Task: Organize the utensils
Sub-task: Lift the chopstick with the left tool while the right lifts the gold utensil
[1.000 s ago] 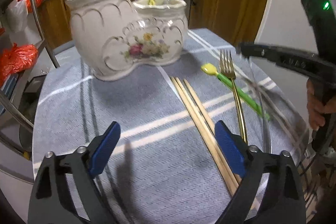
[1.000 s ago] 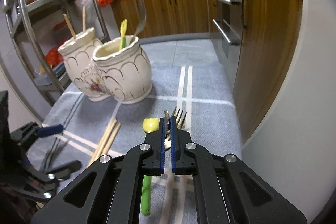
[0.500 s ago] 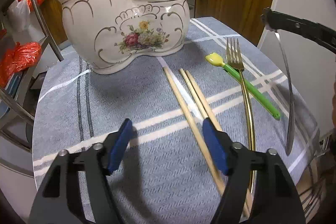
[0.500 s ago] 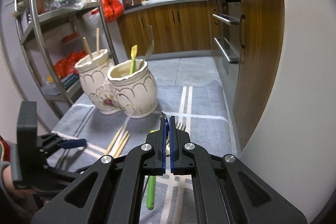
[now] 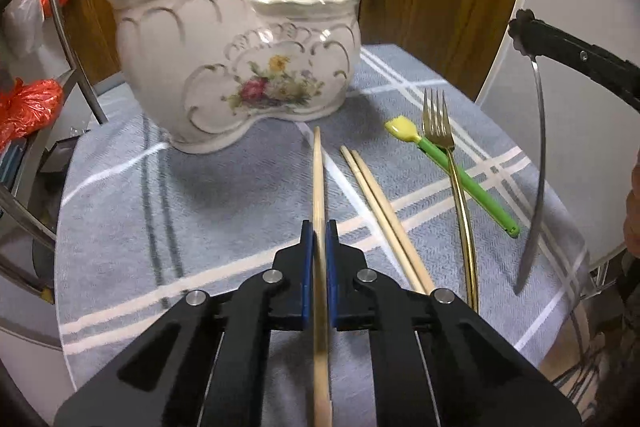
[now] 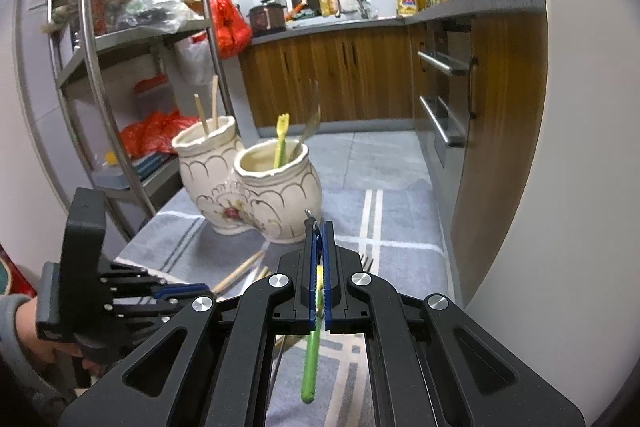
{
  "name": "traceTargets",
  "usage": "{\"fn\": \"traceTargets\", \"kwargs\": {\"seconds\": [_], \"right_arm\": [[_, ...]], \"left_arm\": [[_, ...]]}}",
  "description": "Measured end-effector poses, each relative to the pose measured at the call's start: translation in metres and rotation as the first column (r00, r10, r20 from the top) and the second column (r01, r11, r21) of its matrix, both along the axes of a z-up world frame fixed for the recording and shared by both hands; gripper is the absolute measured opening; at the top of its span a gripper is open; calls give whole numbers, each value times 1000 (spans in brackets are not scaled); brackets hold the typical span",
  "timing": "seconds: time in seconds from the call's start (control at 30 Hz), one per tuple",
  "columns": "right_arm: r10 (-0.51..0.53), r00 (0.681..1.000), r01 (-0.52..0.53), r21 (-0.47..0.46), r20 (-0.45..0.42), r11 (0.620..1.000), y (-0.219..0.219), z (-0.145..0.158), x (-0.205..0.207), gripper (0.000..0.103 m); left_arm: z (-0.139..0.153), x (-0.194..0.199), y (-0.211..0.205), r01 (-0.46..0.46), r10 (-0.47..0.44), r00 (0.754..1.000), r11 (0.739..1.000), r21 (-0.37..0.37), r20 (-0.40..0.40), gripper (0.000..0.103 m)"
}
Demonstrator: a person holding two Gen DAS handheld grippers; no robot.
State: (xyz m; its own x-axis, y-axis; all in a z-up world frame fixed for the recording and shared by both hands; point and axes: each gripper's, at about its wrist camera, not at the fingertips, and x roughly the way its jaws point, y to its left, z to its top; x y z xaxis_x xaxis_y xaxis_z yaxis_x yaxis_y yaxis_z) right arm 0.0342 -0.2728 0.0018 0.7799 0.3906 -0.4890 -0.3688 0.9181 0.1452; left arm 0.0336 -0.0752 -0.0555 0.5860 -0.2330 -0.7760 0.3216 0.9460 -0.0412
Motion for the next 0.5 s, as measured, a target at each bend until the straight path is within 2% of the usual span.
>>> {"fn": "traceTargets", "kwargs": {"seconds": [0.07,0.1,0.23,0.4,0.5], "right_arm": [[-3,1000,3,-1,17,1000,2,5,-2,3],[-6,1000,6,0,25,1000,3,6,-2,3],[-17,997,17,-6,70,1000,6,15,-7,3],[-18,993,22,-29,119,999,16,26,-11,3],[-11,991,16,-36,134,999,21,32,-11,3]], "left_arm": [[4,-3,8,1,-1,1000,1000,-14,19,6],[8,-6,14,17,-15,999,999,-49,41,6],[21,-18,29,43,-32,989,997,-71,147,6],[30,-33,45,54,-23,957,994,-99,289,6],[37,-37,54,64,-18,940,990,-123,340,6]]}}
